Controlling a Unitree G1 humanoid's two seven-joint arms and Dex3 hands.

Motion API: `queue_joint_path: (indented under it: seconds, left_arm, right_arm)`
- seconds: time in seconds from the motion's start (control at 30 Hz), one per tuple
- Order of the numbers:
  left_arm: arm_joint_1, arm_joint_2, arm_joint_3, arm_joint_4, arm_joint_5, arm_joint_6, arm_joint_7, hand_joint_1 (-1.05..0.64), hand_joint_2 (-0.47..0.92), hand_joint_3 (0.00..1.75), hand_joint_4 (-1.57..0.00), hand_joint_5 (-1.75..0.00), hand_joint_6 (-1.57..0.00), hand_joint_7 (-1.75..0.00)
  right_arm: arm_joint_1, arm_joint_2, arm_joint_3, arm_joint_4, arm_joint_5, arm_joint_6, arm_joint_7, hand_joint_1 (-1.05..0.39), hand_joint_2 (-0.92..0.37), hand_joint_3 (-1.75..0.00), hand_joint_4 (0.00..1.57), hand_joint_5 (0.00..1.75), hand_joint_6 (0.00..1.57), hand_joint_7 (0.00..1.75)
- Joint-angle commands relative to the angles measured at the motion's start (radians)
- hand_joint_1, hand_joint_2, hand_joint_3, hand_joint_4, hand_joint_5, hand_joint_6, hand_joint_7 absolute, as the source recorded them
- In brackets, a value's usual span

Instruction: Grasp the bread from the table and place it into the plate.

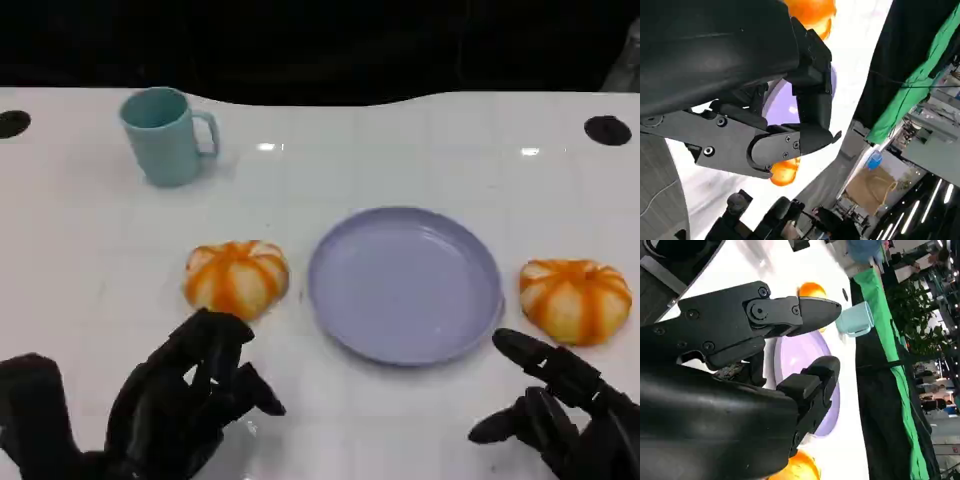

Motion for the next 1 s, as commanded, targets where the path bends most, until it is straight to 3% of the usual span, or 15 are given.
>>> queue_joint_path:
  seconds: [0.03,0.67,0.73,0.8,0.87,0.9,1.0]
  left_arm:
    - [0.007,0.013,0.006,-0.007,-0.001,-0.004,0.001,-0.49,0.92,0.52,-0.72,-1.75,-0.50,-1.75]
    - [-0.005,0.030,0.008,0.006,0.000,-0.026,-0.031,-0.50,0.92,0.53,-0.71,-1.75,-0.49,-1.75]
    - [-0.017,0.042,0.006,0.025,0.009,-0.058,-0.063,-0.53,0.92,0.49,-0.66,-1.75,-0.45,-1.64]
    - [-0.027,0.055,-0.005,0.038,0.041,-0.104,-0.079,-0.56,0.92,0.41,-0.60,-1.73,-0.48,-1.42]
    - [-0.043,0.078,-0.028,0.062,0.107,-0.200,-0.111,-0.55,0.92,0.38,-0.53,-1.61,-0.46,-1.20]
    - [-0.049,0.084,-0.036,0.070,0.130,-0.233,-0.118,-0.53,0.92,0.33,-0.51,-1.47,-0.48,-1.00]
    - [-0.077,0.132,-0.072,0.057,0.237,-0.286,-0.104,-0.52,0.92,0.25,-0.40,-1.27,-0.45,-0.69]
  right_arm:
    - [0.005,-0.013,-0.007,-0.010,0.010,0.003,0.001,-0.75,-0.92,-0.34,0.71,1.13,0.93,0.37]
    - [0.012,-0.012,-0.002,-0.019,0.003,-0.003,0.002,-0.74,-0.92,-0.35,0.70,1.12,0.92,0.37]
    - [0.013,-0.011,0.000,-0.024,0.004,0.004,-0.001,-0.74,-0.92,-0.35,0.70,1.12,0.92,0.37]
    - [0.012,-0.011,0.002,-0.026,0.006,0.007,0.000,-0.75,-0.92,-0.35,0.70,1.12,0.91,0.37]
    - [0.009,-0.009,0.001,-0.023,0.012,0.009,0.004,-0.74,-0.92,-0.35,0.70,1.12,0.91,0.37]
    - [0.008,-0.008,0.001,-0.023,0.015,0.011,0.004,-0.74,-0.92,-0.35,0.70,1.12,0.91,0.37]
    - [0.002,-0.006,0.002,-0.016,0.011,0.004,0.003,-0.74,-0.92,-0.34,0.70,1.12,0.92,0.37]
